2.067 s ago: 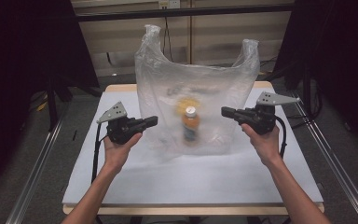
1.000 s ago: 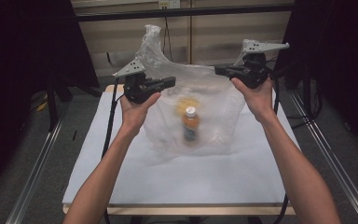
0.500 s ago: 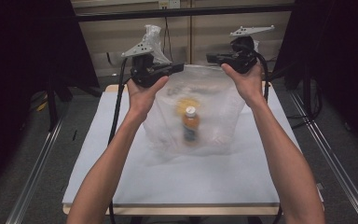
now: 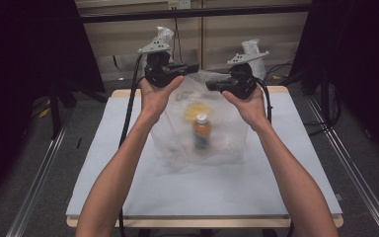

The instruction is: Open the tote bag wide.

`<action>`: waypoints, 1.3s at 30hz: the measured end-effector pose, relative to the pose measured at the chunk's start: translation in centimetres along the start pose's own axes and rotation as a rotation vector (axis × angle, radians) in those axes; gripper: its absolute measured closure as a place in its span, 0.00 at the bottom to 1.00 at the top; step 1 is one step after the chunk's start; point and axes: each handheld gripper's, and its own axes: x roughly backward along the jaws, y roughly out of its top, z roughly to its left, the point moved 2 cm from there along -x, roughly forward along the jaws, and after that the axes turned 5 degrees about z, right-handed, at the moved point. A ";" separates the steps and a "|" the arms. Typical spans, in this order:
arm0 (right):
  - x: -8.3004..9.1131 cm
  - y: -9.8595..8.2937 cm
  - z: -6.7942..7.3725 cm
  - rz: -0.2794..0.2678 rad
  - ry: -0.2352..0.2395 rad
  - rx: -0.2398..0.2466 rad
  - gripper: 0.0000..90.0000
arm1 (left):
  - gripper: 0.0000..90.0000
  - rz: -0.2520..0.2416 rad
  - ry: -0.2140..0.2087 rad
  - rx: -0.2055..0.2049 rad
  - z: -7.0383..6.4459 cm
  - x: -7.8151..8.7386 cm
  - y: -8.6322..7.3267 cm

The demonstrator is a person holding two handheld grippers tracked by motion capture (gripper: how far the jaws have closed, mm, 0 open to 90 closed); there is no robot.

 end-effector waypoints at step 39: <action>-0.6 -9.2 3.4 0.042 0.117 -0.020 1.00 | 1.00 0.228 -0.032 0.018 -1.7 -1.2 -12.1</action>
